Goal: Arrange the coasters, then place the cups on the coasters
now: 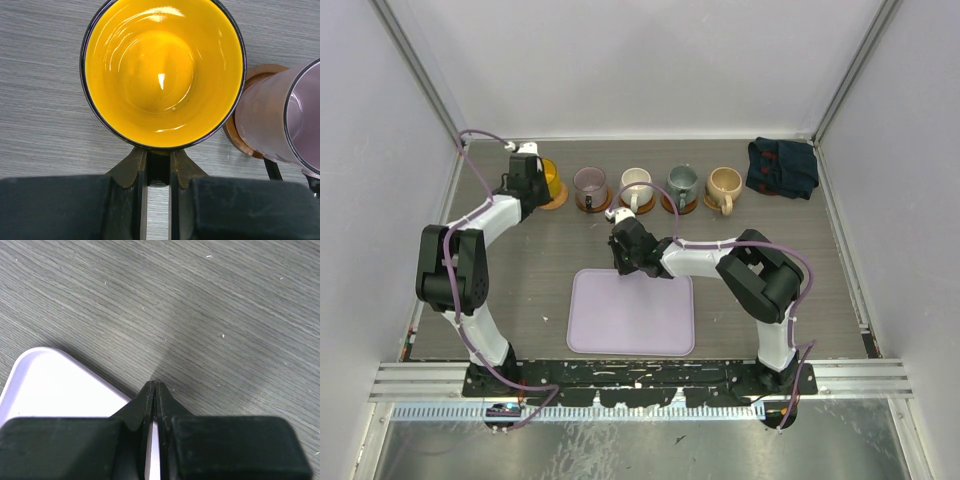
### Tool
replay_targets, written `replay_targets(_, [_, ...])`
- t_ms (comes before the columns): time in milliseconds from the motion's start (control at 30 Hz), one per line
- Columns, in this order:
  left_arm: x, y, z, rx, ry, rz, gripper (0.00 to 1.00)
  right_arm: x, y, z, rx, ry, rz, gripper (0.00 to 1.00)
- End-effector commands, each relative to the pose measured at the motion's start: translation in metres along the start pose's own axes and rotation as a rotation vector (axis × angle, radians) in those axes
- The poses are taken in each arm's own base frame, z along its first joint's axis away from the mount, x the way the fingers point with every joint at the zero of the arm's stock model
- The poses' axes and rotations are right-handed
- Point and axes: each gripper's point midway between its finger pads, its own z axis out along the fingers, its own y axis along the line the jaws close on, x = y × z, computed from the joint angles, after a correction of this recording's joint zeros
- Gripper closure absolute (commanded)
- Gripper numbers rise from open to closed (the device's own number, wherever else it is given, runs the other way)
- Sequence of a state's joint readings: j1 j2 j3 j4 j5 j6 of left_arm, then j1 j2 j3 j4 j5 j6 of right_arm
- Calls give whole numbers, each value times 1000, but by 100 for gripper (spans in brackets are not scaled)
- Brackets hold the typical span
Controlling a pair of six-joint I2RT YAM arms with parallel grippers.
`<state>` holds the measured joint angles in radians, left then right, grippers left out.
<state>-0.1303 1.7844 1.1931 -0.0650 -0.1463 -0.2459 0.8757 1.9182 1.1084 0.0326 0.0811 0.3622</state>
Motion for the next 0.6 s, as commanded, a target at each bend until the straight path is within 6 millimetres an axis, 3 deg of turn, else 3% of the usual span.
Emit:
replay_targets(0, [-54, -6, -4, 11, -143, -7, 100, 3, 3, 1, -1, 6, -6, 89])
replay_targets(567, [-47, -7, 8, 9, -116, -12, 100, 6, 2, 2, 3, 14, -7, 89])
